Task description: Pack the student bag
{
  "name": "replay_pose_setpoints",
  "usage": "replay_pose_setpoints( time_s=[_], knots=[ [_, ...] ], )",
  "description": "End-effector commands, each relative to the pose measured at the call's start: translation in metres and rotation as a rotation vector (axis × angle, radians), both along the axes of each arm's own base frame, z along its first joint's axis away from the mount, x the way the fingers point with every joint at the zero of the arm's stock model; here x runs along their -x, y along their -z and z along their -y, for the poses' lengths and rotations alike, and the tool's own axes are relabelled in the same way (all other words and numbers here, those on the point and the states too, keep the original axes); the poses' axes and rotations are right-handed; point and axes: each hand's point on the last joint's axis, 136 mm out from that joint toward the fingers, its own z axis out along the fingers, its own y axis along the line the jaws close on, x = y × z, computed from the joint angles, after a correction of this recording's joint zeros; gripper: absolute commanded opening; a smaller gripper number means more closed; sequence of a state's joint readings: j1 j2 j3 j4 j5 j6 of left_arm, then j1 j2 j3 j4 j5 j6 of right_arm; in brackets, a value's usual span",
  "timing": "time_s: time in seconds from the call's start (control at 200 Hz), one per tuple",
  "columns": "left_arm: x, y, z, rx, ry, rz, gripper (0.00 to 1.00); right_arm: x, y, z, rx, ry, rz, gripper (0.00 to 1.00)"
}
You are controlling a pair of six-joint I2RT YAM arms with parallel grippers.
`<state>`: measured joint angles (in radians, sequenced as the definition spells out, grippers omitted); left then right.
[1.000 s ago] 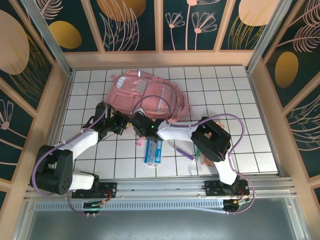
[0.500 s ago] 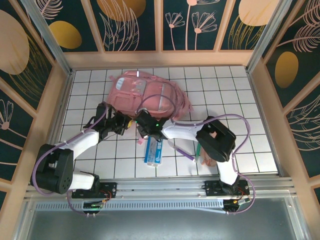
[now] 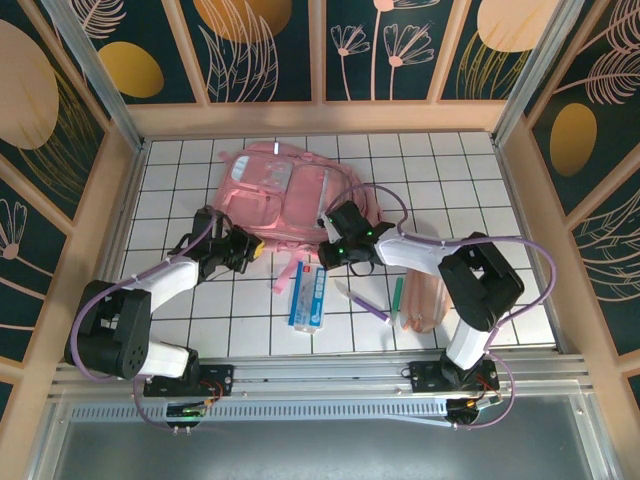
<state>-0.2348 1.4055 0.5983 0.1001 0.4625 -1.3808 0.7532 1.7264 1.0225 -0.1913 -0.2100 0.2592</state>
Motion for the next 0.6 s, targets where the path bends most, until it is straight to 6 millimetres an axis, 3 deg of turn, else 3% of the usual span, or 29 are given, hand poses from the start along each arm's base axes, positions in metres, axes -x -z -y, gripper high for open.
replay_pose_setpoints(
  time_s=[0.0,0.115,0.19,0.26,0.3,0.415,0.596],
  knots=[
    [0.000,-0.004,-0.005,0.036,-0.056,-0.067,0.00,0.002,-0.003,0.007,0.018,-0.023,-0.009,0.00],
    [0.003,0.001,-0.016,0.032,-0.068,-0.076,0.00,-0.006,-0.007,0.018,-0.003,0.004,-0.013,0.00],
    [0.006,0.004,-0.020,0.036,-0.072,-0.086,0.00,-0.001,-0.014,0.013,-0.043,-0.044,0.006,0.00],
    [0.008,0.005,-0.020,0.036,-0.064,-0.091,0.00,0.010,-0.025,0.000,-0.105,-0.124,0.039,0.31],
    [0.010,0.004,-0.019,0.042,-0.057,-0.092,0.00,0.012,-0.029,-0.007,-0.130,-0.133,0.056,0.39],
    [0.014,0.004,-0.018,0.054,-0.057,-0.096,0.00,0.020,-0.035,-0.032,-0.224,-0.178,0.042,0.46],
    [0.017,-0.003,-0.018,0.076,-0.076,-0.082,0.00,0.013,-0.020,-0.056,-0.224,-0.171,0.062,0.50]
  ],
)
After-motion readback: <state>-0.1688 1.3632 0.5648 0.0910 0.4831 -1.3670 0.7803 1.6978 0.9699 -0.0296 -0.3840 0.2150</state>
